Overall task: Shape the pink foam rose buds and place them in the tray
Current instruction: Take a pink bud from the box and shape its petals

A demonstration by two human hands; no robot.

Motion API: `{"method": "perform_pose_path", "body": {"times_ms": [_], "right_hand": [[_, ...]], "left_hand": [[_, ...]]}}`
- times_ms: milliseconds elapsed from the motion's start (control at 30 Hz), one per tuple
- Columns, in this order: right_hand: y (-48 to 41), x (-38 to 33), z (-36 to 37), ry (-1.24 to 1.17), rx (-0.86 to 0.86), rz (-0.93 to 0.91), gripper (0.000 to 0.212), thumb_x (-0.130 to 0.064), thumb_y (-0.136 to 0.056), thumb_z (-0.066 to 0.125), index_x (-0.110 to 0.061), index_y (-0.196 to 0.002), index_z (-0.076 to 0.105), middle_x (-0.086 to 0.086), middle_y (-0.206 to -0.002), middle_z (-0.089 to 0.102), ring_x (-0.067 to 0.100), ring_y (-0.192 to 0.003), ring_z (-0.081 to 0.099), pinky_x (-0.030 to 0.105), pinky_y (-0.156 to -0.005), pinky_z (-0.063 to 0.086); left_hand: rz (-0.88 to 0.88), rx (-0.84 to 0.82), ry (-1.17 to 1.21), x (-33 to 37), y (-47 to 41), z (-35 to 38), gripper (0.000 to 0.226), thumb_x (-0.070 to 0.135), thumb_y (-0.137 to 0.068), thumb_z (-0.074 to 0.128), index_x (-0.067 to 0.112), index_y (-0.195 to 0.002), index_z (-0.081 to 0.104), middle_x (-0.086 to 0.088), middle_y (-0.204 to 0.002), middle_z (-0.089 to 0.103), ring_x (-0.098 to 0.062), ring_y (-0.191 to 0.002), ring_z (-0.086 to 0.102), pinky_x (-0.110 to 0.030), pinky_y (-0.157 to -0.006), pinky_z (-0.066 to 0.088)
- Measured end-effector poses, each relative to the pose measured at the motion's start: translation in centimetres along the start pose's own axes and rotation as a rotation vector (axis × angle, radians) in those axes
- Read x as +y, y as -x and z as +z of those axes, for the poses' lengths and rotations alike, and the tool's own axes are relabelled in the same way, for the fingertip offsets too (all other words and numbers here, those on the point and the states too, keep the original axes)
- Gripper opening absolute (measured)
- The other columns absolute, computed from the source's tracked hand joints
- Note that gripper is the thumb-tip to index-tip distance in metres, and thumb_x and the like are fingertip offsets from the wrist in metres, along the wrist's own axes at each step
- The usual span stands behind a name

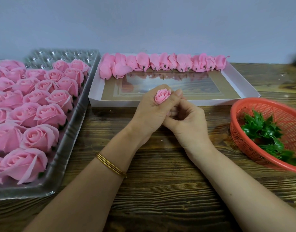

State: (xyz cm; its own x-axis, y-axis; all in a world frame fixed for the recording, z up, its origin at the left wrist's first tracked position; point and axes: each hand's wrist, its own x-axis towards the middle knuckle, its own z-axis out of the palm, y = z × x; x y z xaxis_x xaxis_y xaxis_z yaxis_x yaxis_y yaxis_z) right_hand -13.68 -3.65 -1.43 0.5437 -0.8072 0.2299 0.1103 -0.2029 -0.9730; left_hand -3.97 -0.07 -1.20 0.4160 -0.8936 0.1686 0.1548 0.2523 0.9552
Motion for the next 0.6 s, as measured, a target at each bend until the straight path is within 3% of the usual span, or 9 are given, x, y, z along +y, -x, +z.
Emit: {"method": "perform_pose_path", "body": {"times_ms": [100, 167, 300, 433, 600], "right_hand": [[0.08, 0.03, 0.08, 0.042, 0.027, -0.016, 0.028, 0.007, -0.074, 0.077, -0.006, -0.097, 0.068, 0.014, -0.085, 0.071, 0.012, -0.076, 0.063, 0.021, -0.071, 0.054], [0.12, -0.06, 0.11, 0.039, 0.026, -0.022, 0.029, 0.007, -0.074, 0.077, 0.0, -0.1, 0.068, 0.021, -0.089, 0.071, 0.014, -0.076, 0.062, 0.021, -0.07, 0.053], [0.08, -0.19, 0.15, 0.015, -0.003, -0.014, 0.03, 0.008, -0.074, 0.076, -0.001, -0.101, 0.068, 0.019, -0.083, 0.067, 0.014, -0.075, 0.057, 0.018, -0.068, 0.05], [0.06, -0.24, 0.07, -0.004, -0.028, 0.017, 0.029, 0.009, -0.075, 0.074, -0.004, -0.1, 0.069, 0.016, -0.081, 0.061, 0.017, -0.076, 0.054, 0.019, -0.07, 0.047], [0.09, -0.34, -0.09, -0.025, -0.073, 0.057, 0.022, 0.01, -0.079, 0.07, 0.001, -0.099, 0.069, 0.024, -0.08, 0.063, 0.019, -0.078, 0.056, 0.022, -0.075, 0.048]], "left_hand": [[-0.006, 0.016, -0.026, 0.08, 0.08, 0.11, 0.02, 0.011, -0.094, 0.059, -0.005, -0.085, 0.053, -0.009, -0.075, 0.056, -0.012, -0.066, 0.056, -0.018, -0.059, 0.052], [-0.004, 0.016, -0.031, 0.1, 0.08, 0.09, 0.013, 0.01, -0.095, 0.06, 0.004, -0.085, 0.053, -0.006, -0.072, 0.052, -0.007, -0.06, 0.055, -0.018, -0.058, 0.051], [-0.007, 0.001, -0.014, -0.03, -0.07, -0.08, 0.016, 0.01, -0.095, 0.06, -0.001, -0.084, 0.055, -0.018, -0.085, 0.056, -0.023, -0.073, 0.053, -0.026, -0.064, 0.052], [0.001, -0.047, -0.026, -0.41, -0.26, -0.54, 0.022, 0.012, -0.094, 0.061, -0.009, -0.097, 0.064, 0.011, -0.057, 0.058, -0.002, -0.056, 0.055, -0.018, -0.059, 0.049], [-0.007, -0.043, 0.008, -0.21, -0.31, -0.77, 0.024, 0.022, -0.086, 0.068, -0.001, -0.091, 0.069, 0.001, -0.07, 0.067, -0.009, -0.067, 0.063, -0.025, -0.068, 0.055]]}}
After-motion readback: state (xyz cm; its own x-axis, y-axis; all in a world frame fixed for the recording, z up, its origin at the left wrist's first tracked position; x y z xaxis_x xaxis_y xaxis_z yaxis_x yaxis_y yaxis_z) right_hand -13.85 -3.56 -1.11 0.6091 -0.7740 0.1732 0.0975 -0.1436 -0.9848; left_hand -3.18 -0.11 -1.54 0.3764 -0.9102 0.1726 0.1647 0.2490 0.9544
